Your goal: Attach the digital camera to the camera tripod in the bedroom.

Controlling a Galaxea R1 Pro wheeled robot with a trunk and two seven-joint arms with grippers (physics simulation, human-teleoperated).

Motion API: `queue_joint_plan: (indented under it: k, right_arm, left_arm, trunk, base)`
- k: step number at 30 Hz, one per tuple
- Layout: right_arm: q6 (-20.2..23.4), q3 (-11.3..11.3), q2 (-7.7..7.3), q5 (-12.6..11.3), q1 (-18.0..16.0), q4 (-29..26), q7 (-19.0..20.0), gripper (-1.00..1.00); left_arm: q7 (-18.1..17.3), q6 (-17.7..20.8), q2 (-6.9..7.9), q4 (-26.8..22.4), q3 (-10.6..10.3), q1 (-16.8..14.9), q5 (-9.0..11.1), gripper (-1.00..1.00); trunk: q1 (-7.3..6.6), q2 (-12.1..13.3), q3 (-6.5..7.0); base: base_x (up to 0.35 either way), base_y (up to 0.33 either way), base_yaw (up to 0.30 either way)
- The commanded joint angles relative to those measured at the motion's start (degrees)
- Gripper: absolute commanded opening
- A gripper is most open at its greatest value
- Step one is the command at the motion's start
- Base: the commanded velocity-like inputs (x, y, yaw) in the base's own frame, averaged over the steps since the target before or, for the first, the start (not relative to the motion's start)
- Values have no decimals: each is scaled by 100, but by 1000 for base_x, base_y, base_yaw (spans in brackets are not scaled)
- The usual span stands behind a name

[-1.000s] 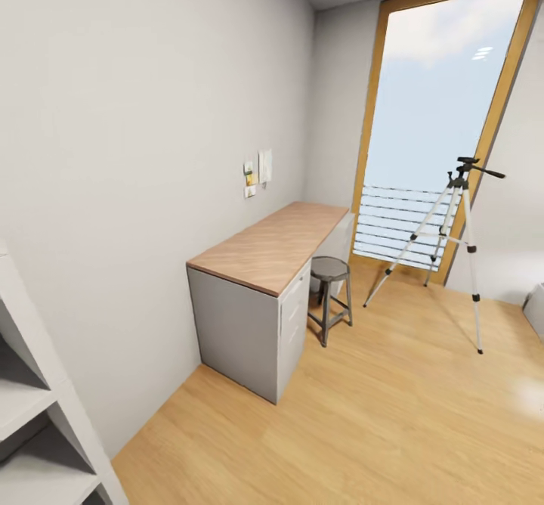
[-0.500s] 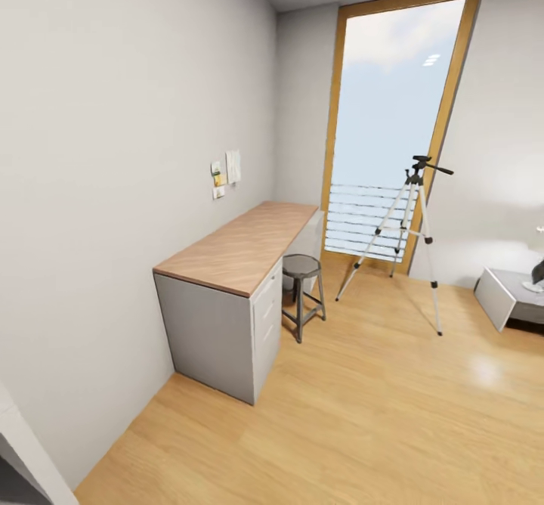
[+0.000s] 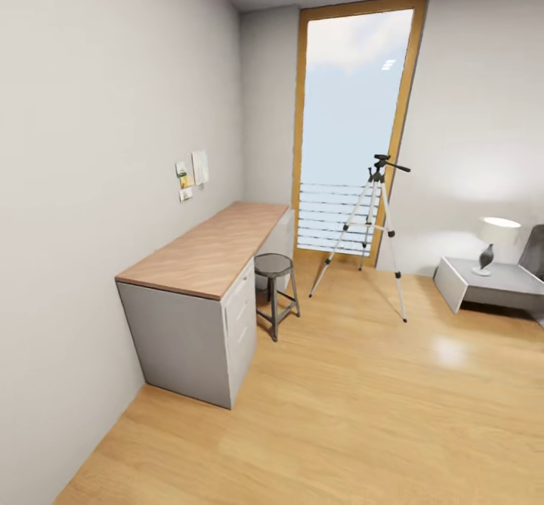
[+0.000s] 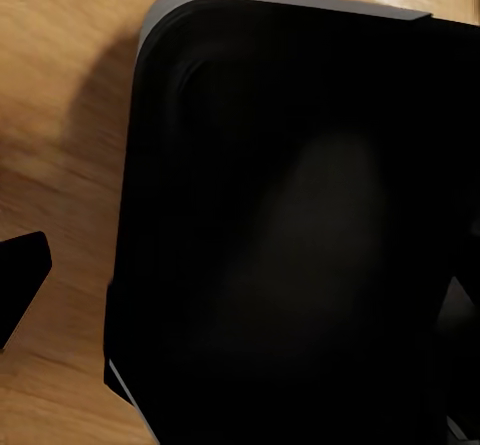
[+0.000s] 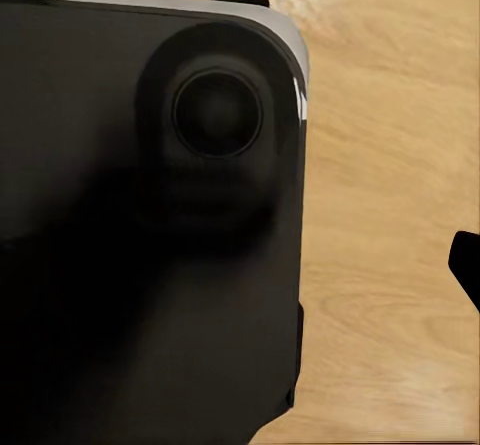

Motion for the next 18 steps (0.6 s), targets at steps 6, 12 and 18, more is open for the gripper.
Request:
queue_joint_plan:
  k: [6, 12, 18]
  right_arm:
    - [-18, 3, -2, 6, -1, 4, -6, 100]
    - [-18, 3, -5, 7, -1, 2, -8, 100]
    - [-18, -14, -13, -6, -1, 1, -6, 100]
  left_arm:
    - [-2, -13, -3, 0, -1, -1, 43, 100]
    - [-2, -19, -4, 0, 0, -1, 40, 100]
    - [-2, -21, -4, 0, 4, 0, 42, 100]
  trunk:
    - [0, -2, -4]
    - [0, -2, -4]
    - [0, -2, -4]
  base:
    - [0, 0, -261]
    - [-1, 0, -246]
    - [-76, 1, -98]
